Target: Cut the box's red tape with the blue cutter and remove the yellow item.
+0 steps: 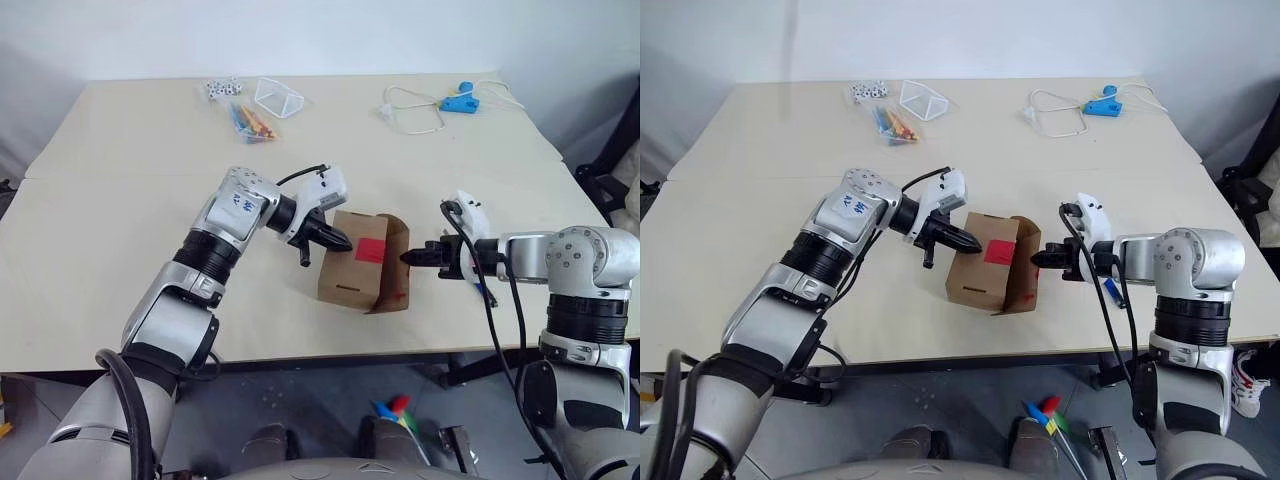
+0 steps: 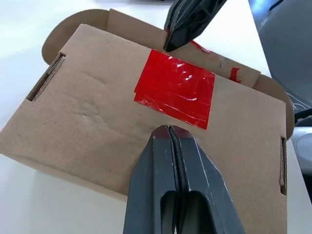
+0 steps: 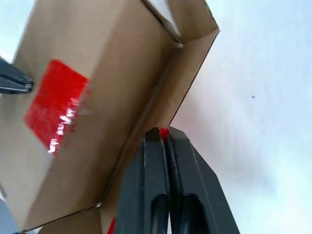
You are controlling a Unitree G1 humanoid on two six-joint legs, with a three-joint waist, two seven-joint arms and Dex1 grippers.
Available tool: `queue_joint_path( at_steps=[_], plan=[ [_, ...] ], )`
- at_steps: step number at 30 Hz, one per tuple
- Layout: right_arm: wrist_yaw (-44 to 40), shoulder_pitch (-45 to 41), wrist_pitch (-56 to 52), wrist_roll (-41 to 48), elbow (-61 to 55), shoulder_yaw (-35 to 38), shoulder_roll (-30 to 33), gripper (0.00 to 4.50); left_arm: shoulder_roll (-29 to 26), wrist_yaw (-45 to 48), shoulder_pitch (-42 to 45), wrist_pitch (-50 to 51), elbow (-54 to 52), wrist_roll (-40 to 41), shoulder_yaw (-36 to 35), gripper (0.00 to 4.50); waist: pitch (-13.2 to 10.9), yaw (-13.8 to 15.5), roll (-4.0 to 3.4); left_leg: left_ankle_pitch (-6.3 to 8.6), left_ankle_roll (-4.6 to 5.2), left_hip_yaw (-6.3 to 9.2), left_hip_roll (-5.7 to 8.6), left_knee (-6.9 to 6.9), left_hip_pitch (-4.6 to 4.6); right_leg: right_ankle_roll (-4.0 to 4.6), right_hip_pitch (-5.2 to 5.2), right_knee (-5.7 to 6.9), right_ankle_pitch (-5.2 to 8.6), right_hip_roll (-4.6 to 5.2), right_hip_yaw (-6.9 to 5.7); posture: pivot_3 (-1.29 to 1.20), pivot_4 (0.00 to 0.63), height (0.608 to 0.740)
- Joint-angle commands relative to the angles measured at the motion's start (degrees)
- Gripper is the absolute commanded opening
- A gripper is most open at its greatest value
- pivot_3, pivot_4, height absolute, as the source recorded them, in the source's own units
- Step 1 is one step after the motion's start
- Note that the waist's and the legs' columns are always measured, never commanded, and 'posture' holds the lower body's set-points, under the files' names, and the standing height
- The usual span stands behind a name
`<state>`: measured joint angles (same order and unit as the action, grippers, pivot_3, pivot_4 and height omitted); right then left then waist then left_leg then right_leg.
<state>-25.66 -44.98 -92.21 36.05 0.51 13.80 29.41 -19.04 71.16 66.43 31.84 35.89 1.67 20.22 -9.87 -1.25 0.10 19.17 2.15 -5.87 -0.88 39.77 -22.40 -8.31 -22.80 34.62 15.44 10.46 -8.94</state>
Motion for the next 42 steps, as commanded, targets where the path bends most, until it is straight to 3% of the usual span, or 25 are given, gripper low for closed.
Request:
queue_joint_path(
  at_steps=[1, 18, 24, 35, 42],
  plan=[
    [1.92, -2.70, -0.29, 5.03, -4.03, 0.50, 2.06, 0.02, -0.06, -0.95, -2.37, 1.18, 0.16, -1.82, 1.61, 0.00, -0.01, 0.08, -0.01, 0.00, 0.00, 0.00, 0.03, -0.01, 0.00, 0.00, 0.00, -0.01, 0.00, 0.00, 0.00, 0.00, 0.150, 0.740],
    [16.39, -11.40, -0.29, 23.97, -2.75, -4.03, 11.77, 0.02, -1.61, -2.82, -4.38, 2.67, -3.34, -1.98, 0.31, 0.00, -0.04, 1.98, -0.08, 0.01, 0.05, 0.05, 0.05, -0.06, -0.12, -0.01, 0.03, -0.32, -0.01, 0.04, -0.07, 0.00, 0.150, 0.740],
    [22.40, -15.58, -0.29, 32.36, -1.99, -8.89, 15.36, 0.02, -1.11, -4.44, -4.89, 3.26, -3.54, -1.48, -0.68, 0.00, -0.04, 2.60, -0.07, 0.00, 0.08, 0.04, 0.06, -0.05, -0.16, -0.02, 0.09, -0.47, -0.01, 0.04, -0.12, 0.00, 0.150, 0.740],
    [31.18, -22.62, -0.29, 42.79, 1.23, -14.68, 16.30, 0.02, -0.51, -6.99, -6.67, 5.54, -5.72, -0.56, -2.04, 0.00, -0.05, 2.60, -0.06, -0.01, 0.12, 0.05, 0.20, 0.08, -0.88, -0.13, -0.31, -0.60, -0.07, -0.02, -0.40, 0.00, 0.150, 0.740],
    [33.36, -22.02, -0.29, 44.94, 1.93, -17.07, 16.24, 0.02, -0.11, -8.83, -7.11, 6.10, -5.83, 0.10, -3.03, 0.00, -0.05, 2.52, -0.06, -0.01, 0.11, -0.26, 0.23, -0.11, -0.98, -0.17, -0.58, -0.56, -0.09, -0.06, -0.38, 0.00, 0.150, 0.740]
  ],
)
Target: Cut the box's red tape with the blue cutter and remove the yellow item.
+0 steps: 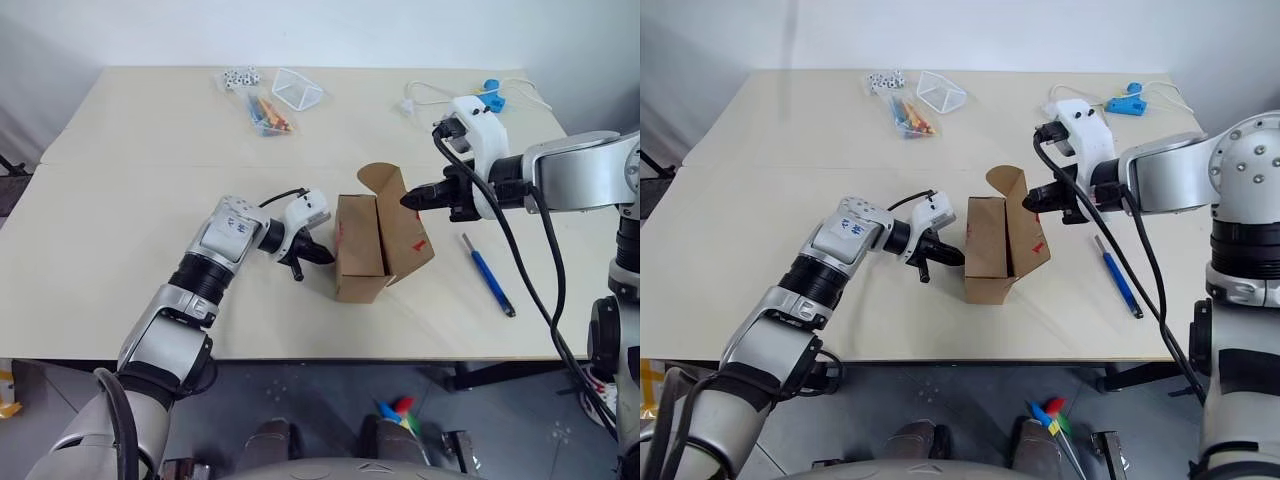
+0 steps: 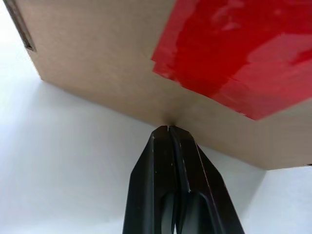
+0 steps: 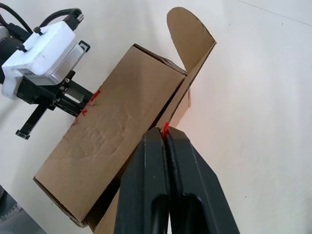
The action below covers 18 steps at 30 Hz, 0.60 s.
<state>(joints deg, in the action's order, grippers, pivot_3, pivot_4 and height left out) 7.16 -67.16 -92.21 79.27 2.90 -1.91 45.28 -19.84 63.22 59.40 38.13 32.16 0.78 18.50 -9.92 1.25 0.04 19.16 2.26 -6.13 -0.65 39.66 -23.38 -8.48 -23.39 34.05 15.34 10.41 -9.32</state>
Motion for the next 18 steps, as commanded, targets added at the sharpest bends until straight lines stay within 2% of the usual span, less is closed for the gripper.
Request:
queue_joint_path(
  at_steps=[1, 8, 18],
  plan=[
    [0.65, 0.83, -0.29, 1.69, -0.66, -1.84, 0.47, 0.02, 0.42, -1.09, -0.22, -0.17, -2.05, 1.14, -1.65, 0.00, 0.00, 0.00, 0.00, 0.00, 0.00, -0.01, 0.00, 0.00, 0.00, 0.00, 0.00, 0.00, 0.00, 0.00, 0.01, 0.00, 0.150, 0.740],
    [-0.40, 2.12, -0.29, -1.27, -1.30, -3.68, 1.65, 0.02, -3.65, -0.80, -0.43, 1.03, -0.45, 2.56, -4.64, 0.00, 0.00, -0.56, 0.00, 0.00, -0.01, -0.06, -0.04, -0.01, 0.04, -0.01, -0.01, 0.01, -0.01, -0.03, 0.04, 0.00, 0.150, 0.740],
    [-4.55, -0.54, -0.29, -5.33, -1.11, -4.53, 1.11, 0.02, -9.25, -1.93, 1.54, -0.79, 4.74, 3.00, -9.32, 0.00, 0.00, -1.48, 0.00, -0.01, -0.03, -0.09, -0.04, -0.14, 0.06, -0.01, -0.08, 0.01, -0.01, -0.03, 0.05, 0.00, 0.150, 0.740]
  ],
)
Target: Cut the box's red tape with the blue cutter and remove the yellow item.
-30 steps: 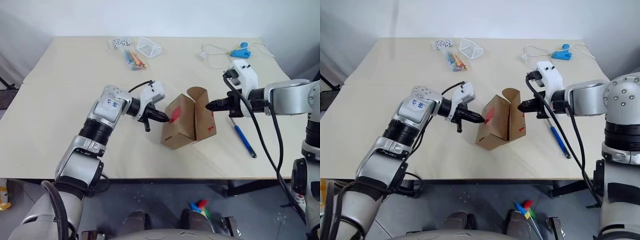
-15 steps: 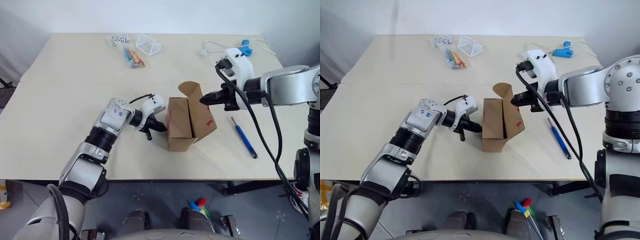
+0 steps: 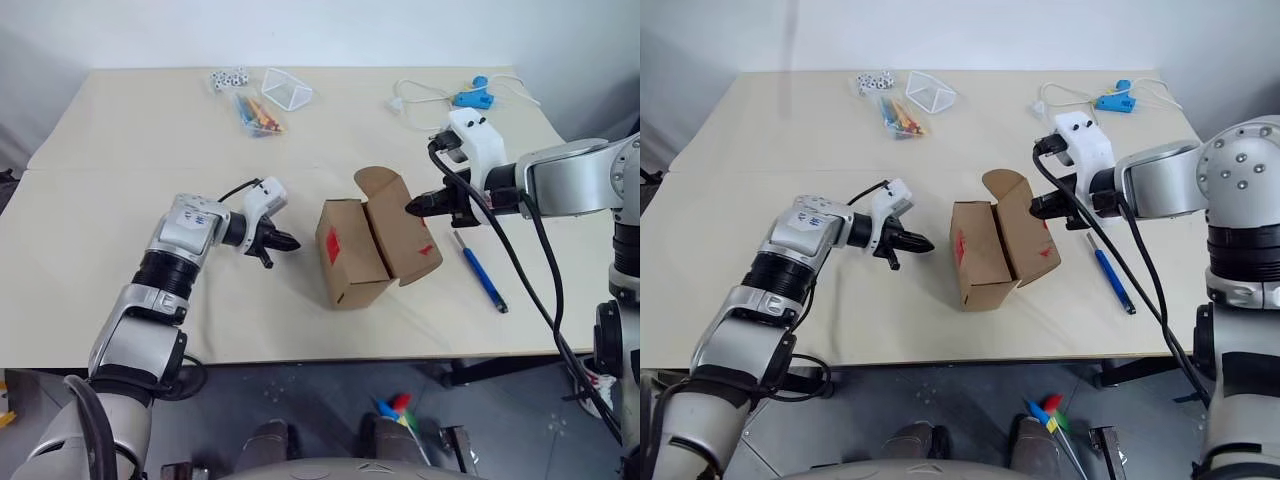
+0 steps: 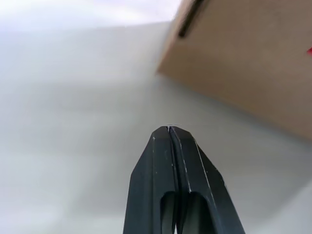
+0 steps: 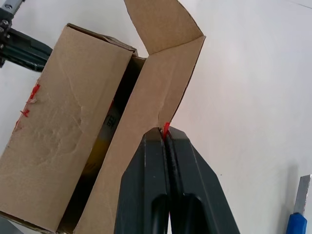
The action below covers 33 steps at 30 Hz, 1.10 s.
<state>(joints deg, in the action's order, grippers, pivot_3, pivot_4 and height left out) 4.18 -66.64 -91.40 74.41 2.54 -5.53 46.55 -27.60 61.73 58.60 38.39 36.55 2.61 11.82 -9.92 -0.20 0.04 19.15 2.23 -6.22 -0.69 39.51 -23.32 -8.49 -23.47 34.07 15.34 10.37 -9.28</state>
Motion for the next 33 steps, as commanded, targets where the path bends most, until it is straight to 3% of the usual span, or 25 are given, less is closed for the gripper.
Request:
queue_joint_path(
  at_steps=[1, 8, 20, 27, 33],
  plan=[
    [-1.98, -1.39, -1.10, -0.76, -0.77, -1.00, -0.20, 0.02, -1.79, -0.35, 3.32, -0.85, 0.40, 1.67, -3.51, 0.00, 0.00, -0.03, 0.00, 0.00, 0.00, 0.00, 0.00, -0.01, 0.00, 0.00, -0.02, 0.00, 0.00, 0.00, 0.00, 0.00, 0.150, 0.740],
    [-4.53, -2.32, -1.10, -2.86, -1.30, -2.06, 0.50, 0.02, 0.18, 2.22, 9.89, 6.68, -5.94, 9.28, -8.48, 0.00, -0.07, 0.19, 0.12, 0.00, 0.00, 0.02, 0.06, 0.00, -0.09, -0.06, -0.07, 0.01, -0.03, 0.04, 0.01, 0.00, 0.150, 0.740],
    [-5.30, -4.82, -1.10, -3.75, -2.00, -3.29, 0.63, 0.02, 6.59, 5.36, 11.83, 16.00, -22.29, 19.70, -5.50, 0.00, -0.07, -0.05, 0.12, -0.02, -0.04, -0.03, 0.02, -0.10, -0.01, -0.06, -0.11, 0.01, -0.03, -0.01, 0.06, 0.00, 0.150, 0.740],
    [-4.75, -5.99, -1.10, -3.24, -1.98, -3.02, 0.59, 0.02, 4.58, 6.90, 6.53, 12.79, -21.49, 16.56, 2.02, 0.00, -0.07, 0.02, 0.11, -0.03, -0.05, -0.09, 0.03, -0.10, 0.01, -0.06, -0.11, 0.01, -0.03, -0.01, 0.12, 0.00, 0.150, 0.740],
    [-4.48, -6.56, -1.10, -2.58, -1.93, -3.00, 1.01, 0.02, 4.14, 6.63, 4.87, 9.20, -16.95, 14.11, 4.31, 0.00, -0.07, 0.22, 0.12, -0.02, -0.04, -0.08, 0.03, -0.08, -0.01, -0.06, -0.10, 0.01, -0.04, -0.01, 0.10, 0.00, 0.150, 0.740]
  ],
)
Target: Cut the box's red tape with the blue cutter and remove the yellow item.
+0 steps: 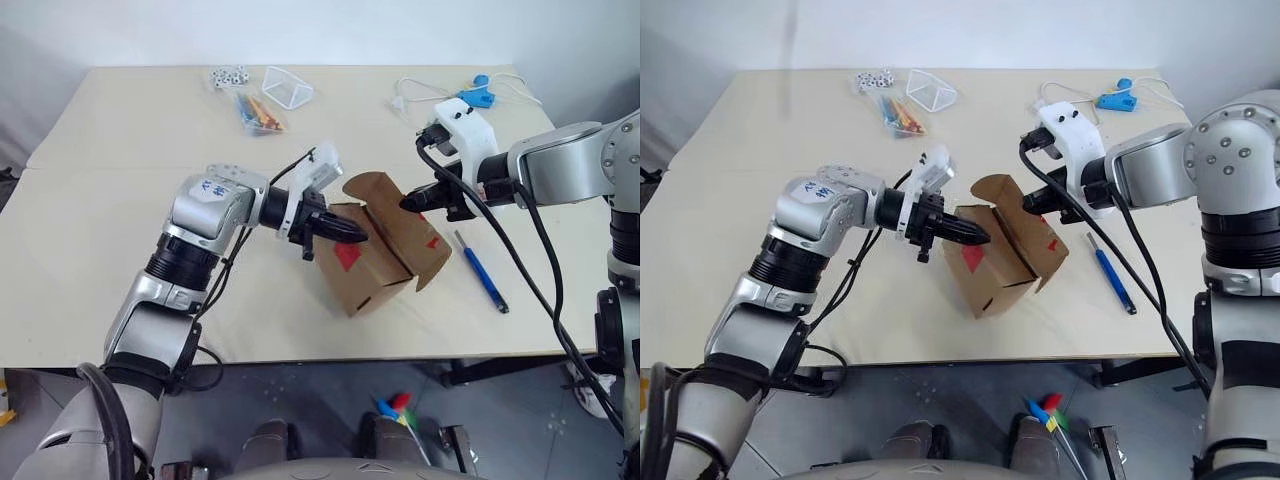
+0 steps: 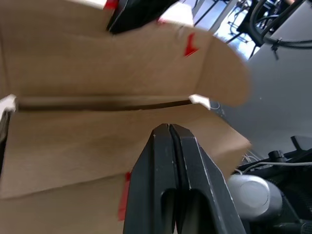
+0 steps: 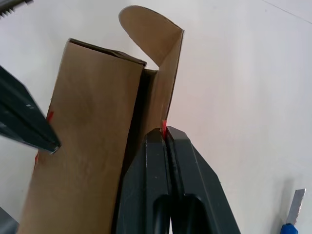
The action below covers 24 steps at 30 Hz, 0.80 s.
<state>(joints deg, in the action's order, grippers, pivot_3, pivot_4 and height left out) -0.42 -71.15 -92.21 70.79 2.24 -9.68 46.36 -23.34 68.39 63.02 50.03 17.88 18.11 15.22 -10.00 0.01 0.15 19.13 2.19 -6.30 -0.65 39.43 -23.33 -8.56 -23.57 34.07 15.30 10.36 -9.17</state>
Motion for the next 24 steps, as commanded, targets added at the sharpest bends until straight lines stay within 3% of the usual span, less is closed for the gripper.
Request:
queue_joint_path(
  at_steps=[1, 14, 24],
  plan=[
    [0.17, -2.17, -0.29, 1.18, -1.68, 1.16, 1.27, 0.02, -0.26, 0.02, 0.29, -3.22, 2.53, -1.97, 1.25, 0.00, 0.00, -0.01, 0.00, 0.00, 0.00, 0.00, 0.00, 0.00, 0.00, 0.00, 0.00, 0.00, 0.00, 0.00, 0.00, 0.00, 0.150, 0.740],
    [1.19, -2.64, -0.29, 4.78, -1.44, 0.29, 4.91, 0.02, -6.83, 0.99, -3.12, -5.38, 1.12, -5.91, 4.90, 0.00, 0.00, 0.00, 0.00, 0.00, 0.00, 0.02, -0.02, 0.20, 0.01, 0.00, 0.06, 0.09, 0.00, 0.01, 0.03, 0.00, 0.150, 0.740],
    [3.84, 2.56, -0.29, 7.25, -1.37, 0.12, 6.52, 0.02, -9.03, -1.30, -6.45, -2.33, -3.75, -5.50, 4.48, 0.00, 0.01, -0.04, 0.00, 0.00, 0.01, 0.02, -0.03, 0.24, 0.04, 0.00, 0.11, 0.13, 0.00, 0.01, 0.04, 0.00, 0.150, 0.740]
  ],
)
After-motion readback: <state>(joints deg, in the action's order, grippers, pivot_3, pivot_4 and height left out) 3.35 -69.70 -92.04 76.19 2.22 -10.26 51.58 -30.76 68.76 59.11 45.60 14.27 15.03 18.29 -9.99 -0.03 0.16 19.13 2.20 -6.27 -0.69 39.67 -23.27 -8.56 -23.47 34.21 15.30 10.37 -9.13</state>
